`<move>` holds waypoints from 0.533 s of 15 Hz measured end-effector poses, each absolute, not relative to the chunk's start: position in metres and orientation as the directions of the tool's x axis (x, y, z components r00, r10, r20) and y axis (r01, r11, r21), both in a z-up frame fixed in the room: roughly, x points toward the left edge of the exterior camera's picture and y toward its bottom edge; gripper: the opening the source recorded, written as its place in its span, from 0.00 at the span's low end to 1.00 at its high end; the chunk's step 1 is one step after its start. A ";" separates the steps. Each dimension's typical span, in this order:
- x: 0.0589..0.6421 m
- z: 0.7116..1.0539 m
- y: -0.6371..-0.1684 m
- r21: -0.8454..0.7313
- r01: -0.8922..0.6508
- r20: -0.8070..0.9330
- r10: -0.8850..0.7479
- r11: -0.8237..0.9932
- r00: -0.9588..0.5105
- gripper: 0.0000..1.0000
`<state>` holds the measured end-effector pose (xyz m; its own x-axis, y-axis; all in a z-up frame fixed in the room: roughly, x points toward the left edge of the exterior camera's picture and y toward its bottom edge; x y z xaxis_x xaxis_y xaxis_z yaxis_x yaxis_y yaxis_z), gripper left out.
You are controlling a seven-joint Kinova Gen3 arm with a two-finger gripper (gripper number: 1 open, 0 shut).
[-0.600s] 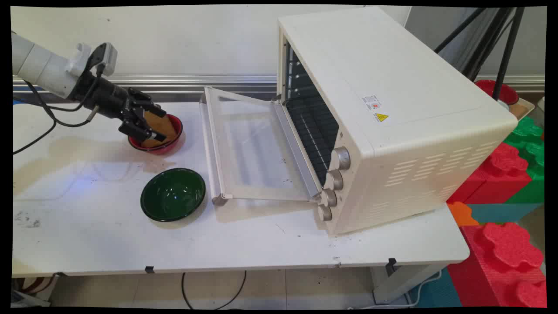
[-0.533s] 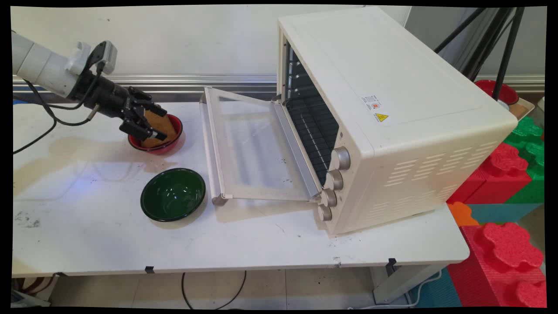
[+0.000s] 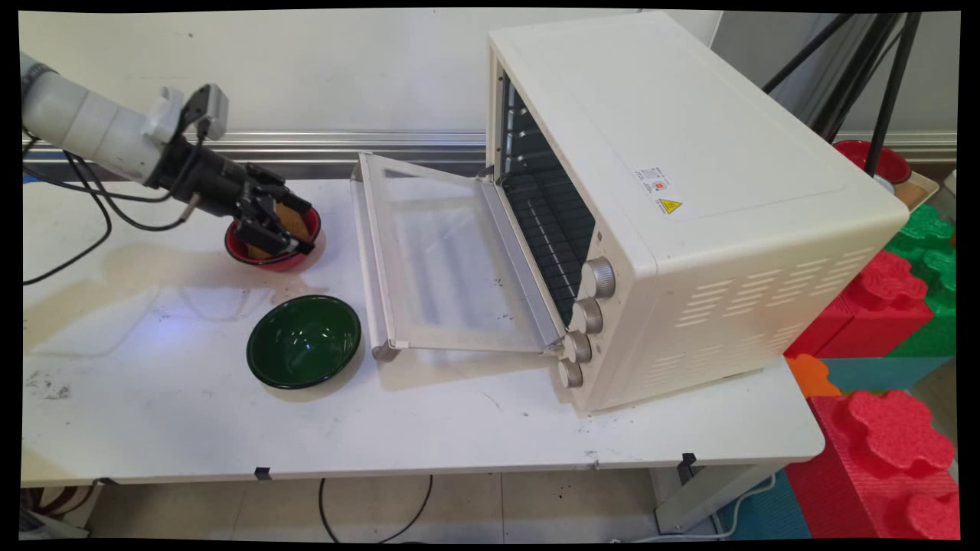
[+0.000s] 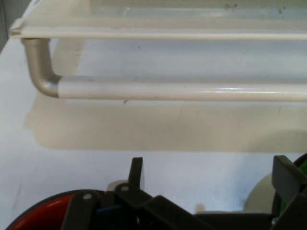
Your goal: Close the oven
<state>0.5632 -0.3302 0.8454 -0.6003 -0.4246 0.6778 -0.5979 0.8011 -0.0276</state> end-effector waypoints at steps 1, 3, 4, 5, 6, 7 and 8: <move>0.560 0.839 -0.332 -0.028 -0.595 0.675 -0.424 0.803 -0.604 1.00; 0.555 0.829 -0.334 -0.034 -0.588 0.670 -0.418 0.808 -0.614 1.00; 0.553 0.823 -0.336 -0.038 -0.584 0.667 -0.414 0.811 -0.619 1.00; 0.552 0.820 -0.337 -0.041 -0.581 0.666 -0.411 0.813 -0.623 1.00; 0.550 0.815 -0.338 -0.047 -0.576 0.664 -0.405 0.816 -0.628 1.00; 0.547 0.809 -0.341 -0.055 -0.568 0.663 -0.395 0.821 -0.636 1.00; 0.545 0.804 -0.342 -0.062 -0.562 0.662 -0.387 0.825 -0.641 1.00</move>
